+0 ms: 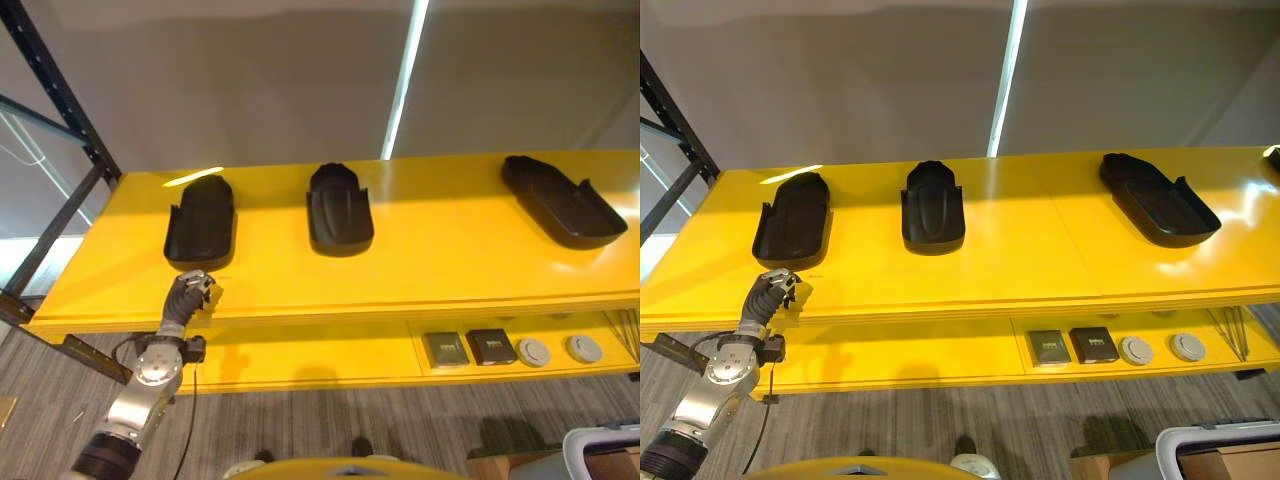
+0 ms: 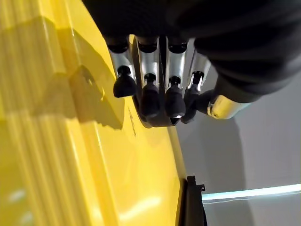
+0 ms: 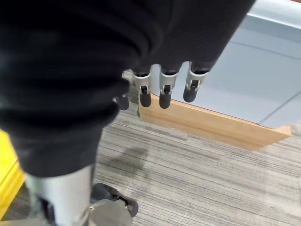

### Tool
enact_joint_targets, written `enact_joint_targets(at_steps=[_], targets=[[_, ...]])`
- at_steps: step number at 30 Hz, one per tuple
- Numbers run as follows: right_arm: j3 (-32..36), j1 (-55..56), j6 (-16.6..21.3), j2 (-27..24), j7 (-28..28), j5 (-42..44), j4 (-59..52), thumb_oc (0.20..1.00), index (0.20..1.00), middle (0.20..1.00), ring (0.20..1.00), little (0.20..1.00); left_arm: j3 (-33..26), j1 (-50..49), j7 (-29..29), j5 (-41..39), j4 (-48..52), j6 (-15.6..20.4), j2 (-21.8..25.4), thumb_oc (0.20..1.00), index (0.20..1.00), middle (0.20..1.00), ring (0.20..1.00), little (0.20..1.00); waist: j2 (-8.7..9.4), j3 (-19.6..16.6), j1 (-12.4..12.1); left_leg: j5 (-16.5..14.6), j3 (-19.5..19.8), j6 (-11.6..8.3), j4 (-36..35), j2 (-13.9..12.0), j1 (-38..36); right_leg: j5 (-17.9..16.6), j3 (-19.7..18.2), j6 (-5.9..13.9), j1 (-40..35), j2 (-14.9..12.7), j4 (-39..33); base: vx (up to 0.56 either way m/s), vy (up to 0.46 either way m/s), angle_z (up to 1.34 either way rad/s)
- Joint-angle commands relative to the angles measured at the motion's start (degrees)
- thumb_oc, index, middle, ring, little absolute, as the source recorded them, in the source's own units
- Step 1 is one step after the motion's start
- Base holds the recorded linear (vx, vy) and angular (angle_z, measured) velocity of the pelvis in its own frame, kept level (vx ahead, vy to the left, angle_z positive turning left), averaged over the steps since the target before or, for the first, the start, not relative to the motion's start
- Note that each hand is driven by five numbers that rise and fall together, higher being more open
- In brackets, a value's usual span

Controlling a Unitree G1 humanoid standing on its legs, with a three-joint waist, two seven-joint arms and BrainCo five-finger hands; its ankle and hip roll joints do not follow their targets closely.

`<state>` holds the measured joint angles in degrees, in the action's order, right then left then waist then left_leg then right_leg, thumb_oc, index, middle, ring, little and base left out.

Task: Move parts from the plastic box to the shelf.

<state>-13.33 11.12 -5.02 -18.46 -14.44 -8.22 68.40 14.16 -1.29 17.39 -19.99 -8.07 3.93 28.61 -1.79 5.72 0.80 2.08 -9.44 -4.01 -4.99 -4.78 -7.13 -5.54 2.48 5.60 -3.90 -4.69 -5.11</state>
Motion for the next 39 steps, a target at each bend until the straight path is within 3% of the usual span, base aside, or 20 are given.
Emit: enact_joint_targets(at_steps=[1, 13, 26, 37, 38, 39], targets=[[-2.04, -1.37, -0.46, -0.42, -1.2, 0.17, 0.83, 1.0, 1.0, 1.0, 1.0, 1.0, -0.75, 7.72, 4.56, 1.42, -2.41, 3.09, -0.62, 0.2, 0.2, 0.2, 0.2, 0.2, 0.88, 1.91, 1.41, -4.6, -2.45, 2.21, 2.35, 0.46, 0.54, 4.12, 1.74, 2.31, -1.86, -0.81, 0.64, 0.01, -0.001, -0.1], [-3.01, -1.11, -0.15, -1.55, -0.33, -2.1, 0.11, 1.0, 1.0, 1.0, 1.0, 1.0, -2.43, 14.45, 12.41, 2.89, -21.32, 6.47, -4.24, 0.2, 0.2, 0.2, 0.2, 0.2, 1.22, 2.01, 4.06, -4.78, -4.17, 2.17, 2.89, -0.11, 0.38, 4.48, -0.01, 2.4, -0.95, -0.6, 1.38, 0.01, 0.006, -0.06], [-3.98, -2.05, 1.08, -3.15, 0.71, -4.42, 0.94, 1.0, 1.0, 1.0, 1.0, 1.0, -5.34, 22.63, 14.16, 1.55, -36.33, 7.43, -4.75, 0.2, 0.2, 0.2, 0.2, 0.2, 1.41, 2.66, 6.59, -4.81, -5.2, 2.1, 3.68, -0.61, 0.41, 4.72, -1.52, 2.54, -0.11, -0.32, 2.09, 0.0, 0.01, -0.07], [-4.07, -2.05, 2.13, -2.79, 0.32, -5.28, 2.03, 1.0, 1.0, 1.0, 1.0, 1.0, -4.96, 24.3, 12.54, 1.68, -35.7, 9.12, -4.59, 0.2, 0.2, 0.2, 0.2, 0.2, 1.65, 2.81, 6.62, -4.77, -4.97, 1.99, 3.32, -0.7, 0.12, 4.75, -1.45, 2.63, -0.47, -0.29, 1.66, 0.0, -0.002, -0.05], [-3.96, -2.05, 2.18, -2.7, 0.32, -5.41, 2.11, 1.0, 1.0, 1.0, 1.0, 1.0, -4.71, 24.01, 12.05, 1.75, -34.74, 9.33, -4.54, 0.325, 0.325, 0.325, 0.325, 0.325, 1.65, 2.79, 6.48, -4.78, -4.93, 2.0, 3.22, -0.68, 0.04, 4.75, -1.36, 2.63, -0.57, -0.3, 1.58, 0.0, 0.0, 0.0], [-3.87, -2.04, 2.23, -2.63, 0.3, -5.43, 2.18, 1.0, 1.0, 1.0, 1.0, 1.0, -4.39, 23.69, 11.56, 1.67, -33.64, 9.58, -4.41, 0.598, 0.598, 0.598, 0.598, 0.598, 1.63, 2.78, 6.33, -4.77, -4.86, 2.01, 3.11, -0.66, -0.06, 4.73, -1.27, 2.62, -0.69, -0.3, 1.49, 0.0, 0.0, 0.0]])
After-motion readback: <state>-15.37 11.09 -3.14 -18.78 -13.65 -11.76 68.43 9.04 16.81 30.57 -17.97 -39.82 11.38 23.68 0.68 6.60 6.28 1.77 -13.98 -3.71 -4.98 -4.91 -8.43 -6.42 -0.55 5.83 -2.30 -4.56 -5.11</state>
